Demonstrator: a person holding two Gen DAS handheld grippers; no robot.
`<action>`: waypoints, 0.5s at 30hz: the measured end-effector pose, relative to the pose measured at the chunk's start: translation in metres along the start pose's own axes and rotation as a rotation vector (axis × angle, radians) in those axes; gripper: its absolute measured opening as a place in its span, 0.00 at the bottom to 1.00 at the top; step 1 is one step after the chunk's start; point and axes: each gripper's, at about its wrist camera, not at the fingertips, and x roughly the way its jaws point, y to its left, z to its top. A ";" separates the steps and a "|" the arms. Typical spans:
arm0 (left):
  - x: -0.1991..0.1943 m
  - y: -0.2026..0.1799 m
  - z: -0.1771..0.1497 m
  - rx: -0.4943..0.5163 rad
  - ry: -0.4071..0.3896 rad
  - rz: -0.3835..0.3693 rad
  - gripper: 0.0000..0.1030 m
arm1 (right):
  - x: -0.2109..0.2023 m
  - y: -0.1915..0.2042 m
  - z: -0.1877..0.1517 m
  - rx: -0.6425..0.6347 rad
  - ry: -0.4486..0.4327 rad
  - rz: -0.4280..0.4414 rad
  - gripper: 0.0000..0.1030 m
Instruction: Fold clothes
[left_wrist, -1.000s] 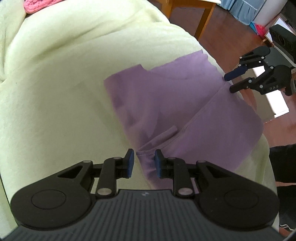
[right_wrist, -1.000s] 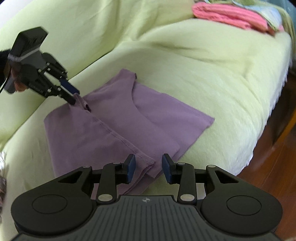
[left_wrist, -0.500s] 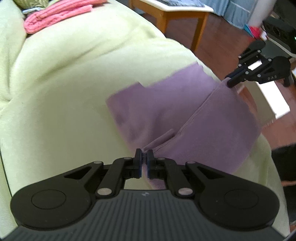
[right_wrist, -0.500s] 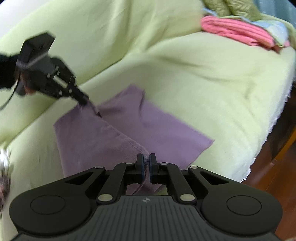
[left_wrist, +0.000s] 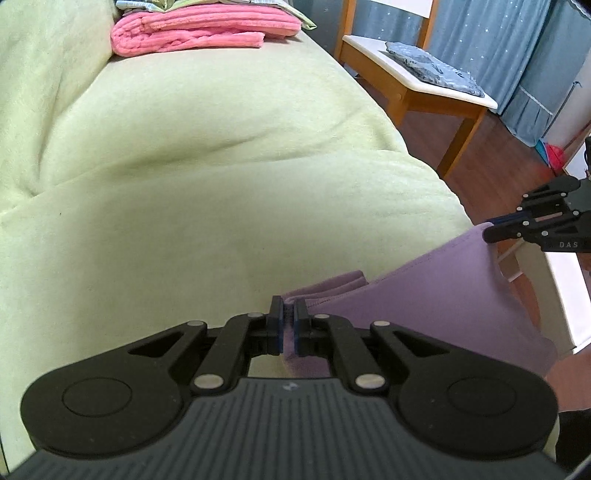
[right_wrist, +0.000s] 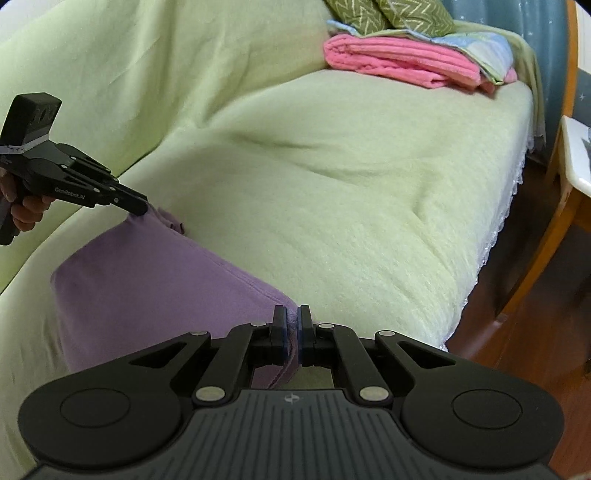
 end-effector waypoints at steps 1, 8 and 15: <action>0.000 0.000 0.000 0.004 0.000 -0.003 0.02 | 0.000 -0.001 -0.001 0.006 0.001 0.003 0.04; 0.012 0.008 -0.002 0.004 0.033 -0.011 0.03 | 0.011 0.003 -0.003 0.013 0.014 -0.029 0.04; 0.009 0.011 -0.006 -0.038 -0.011 -0.008 0.03 | 0.003 0.011 -0.002 0.015 -0.034 -0.066 0.03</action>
